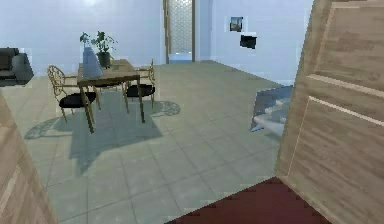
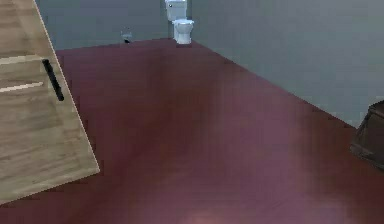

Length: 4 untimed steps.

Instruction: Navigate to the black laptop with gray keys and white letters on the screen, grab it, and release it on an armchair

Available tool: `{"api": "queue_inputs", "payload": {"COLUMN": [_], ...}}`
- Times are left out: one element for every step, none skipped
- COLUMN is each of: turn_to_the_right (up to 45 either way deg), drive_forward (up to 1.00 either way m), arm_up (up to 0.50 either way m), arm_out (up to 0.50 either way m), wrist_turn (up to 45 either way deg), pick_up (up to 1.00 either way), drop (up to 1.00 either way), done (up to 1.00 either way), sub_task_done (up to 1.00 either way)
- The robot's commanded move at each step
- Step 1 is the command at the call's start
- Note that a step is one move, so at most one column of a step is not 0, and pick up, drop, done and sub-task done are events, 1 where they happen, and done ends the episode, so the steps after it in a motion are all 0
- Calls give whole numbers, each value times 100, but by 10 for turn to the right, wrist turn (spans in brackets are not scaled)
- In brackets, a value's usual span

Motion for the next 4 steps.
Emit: {"api": "queue_inputs", "payload": {"turn_to_the_right": [-30, 0, 0, 0], "drive_forward": [0, 100, 100, 100], "arm_up": [0, 0, 0, 0], "arm_out": [0, 0, 0, 0], "wrist_turn": [0, 0, 0, 0], "pick_up": [0, 0, 0, 0], "drop": [0, 0, 0, 0], "done": [0, 0, 0, 0], "sub_task_done": [0, 0, 0, 0]}}
